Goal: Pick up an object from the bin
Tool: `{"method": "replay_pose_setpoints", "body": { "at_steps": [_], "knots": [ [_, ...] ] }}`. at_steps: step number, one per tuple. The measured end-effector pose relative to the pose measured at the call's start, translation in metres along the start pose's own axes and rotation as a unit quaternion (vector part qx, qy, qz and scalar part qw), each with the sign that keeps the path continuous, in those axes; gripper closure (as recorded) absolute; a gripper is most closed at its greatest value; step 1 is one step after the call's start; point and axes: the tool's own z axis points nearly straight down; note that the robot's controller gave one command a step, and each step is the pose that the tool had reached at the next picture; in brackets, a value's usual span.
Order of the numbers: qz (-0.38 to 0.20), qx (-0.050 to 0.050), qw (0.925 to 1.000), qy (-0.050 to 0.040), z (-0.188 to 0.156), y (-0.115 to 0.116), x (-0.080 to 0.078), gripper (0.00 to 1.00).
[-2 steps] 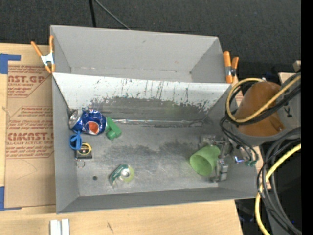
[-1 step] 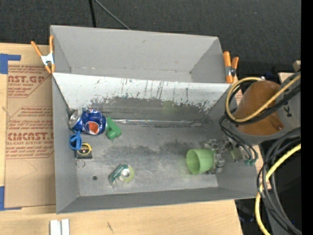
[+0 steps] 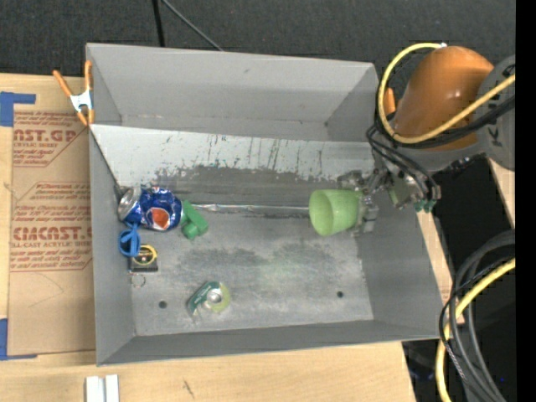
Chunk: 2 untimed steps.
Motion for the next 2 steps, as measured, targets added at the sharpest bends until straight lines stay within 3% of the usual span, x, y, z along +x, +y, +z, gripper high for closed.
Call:
{"method": "replay_pose_setpoints", "body": {
  "at_steps": [1, 2],
  "knots": [
    [-0.110, -0.002, 0.9939, 0.0060, 0.018, 0.024, 0.021, 1.00],
    [-0.110, 0.000, 0.9939, 0.0000, -0.077, 0.052, -0.006, 1.00]
  ]
}}
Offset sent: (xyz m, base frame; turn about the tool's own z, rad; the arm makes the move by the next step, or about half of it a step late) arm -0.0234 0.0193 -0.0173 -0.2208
